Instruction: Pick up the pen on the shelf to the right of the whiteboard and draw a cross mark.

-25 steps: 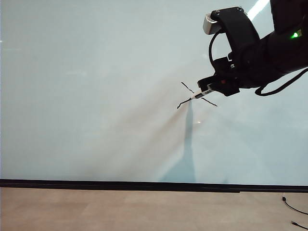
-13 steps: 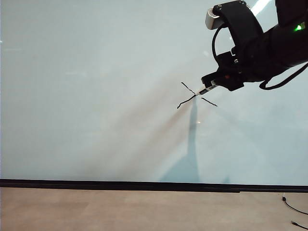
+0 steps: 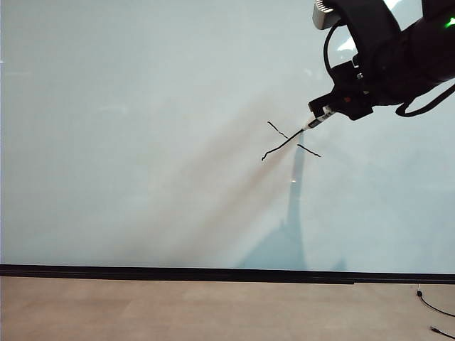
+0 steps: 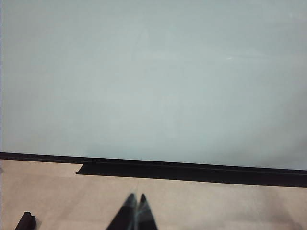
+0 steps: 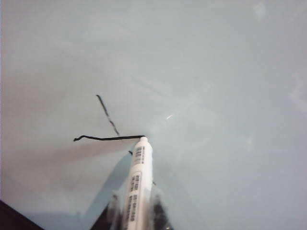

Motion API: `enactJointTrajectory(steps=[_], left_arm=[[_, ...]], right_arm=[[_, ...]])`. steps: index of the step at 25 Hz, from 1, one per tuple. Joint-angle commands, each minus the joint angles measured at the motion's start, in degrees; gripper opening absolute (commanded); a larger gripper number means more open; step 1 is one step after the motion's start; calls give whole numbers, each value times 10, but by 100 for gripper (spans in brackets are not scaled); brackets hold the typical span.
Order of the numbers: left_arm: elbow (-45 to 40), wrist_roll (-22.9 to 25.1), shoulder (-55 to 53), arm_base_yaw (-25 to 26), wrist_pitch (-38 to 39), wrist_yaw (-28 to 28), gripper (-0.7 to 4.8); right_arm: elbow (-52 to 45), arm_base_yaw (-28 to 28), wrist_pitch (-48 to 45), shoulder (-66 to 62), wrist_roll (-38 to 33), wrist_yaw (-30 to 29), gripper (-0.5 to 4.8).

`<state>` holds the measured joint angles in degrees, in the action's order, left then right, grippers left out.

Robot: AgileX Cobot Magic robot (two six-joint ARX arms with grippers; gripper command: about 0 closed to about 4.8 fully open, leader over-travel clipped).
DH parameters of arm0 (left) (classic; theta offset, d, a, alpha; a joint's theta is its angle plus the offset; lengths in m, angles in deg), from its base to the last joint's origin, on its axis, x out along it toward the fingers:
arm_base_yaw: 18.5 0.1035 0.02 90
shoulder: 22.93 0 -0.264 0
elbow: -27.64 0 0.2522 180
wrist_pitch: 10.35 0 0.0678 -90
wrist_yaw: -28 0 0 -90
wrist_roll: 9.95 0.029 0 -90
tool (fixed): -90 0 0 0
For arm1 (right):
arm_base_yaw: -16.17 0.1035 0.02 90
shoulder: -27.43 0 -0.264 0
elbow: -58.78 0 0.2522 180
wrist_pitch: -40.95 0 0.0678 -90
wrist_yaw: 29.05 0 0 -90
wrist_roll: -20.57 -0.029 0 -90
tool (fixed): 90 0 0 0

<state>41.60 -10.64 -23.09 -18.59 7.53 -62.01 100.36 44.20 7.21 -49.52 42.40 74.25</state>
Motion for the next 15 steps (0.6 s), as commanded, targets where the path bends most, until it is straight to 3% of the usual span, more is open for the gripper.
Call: enactJointTrajectory(steps=[1,15], left_arm=[[2,2,0,0,-3,2,-4],[2,2,0,0,-3,2,-4]], right_arm=[[6,-17,-15,18,8,35,-6],[6,-27,-7,45,20,33,-6]])
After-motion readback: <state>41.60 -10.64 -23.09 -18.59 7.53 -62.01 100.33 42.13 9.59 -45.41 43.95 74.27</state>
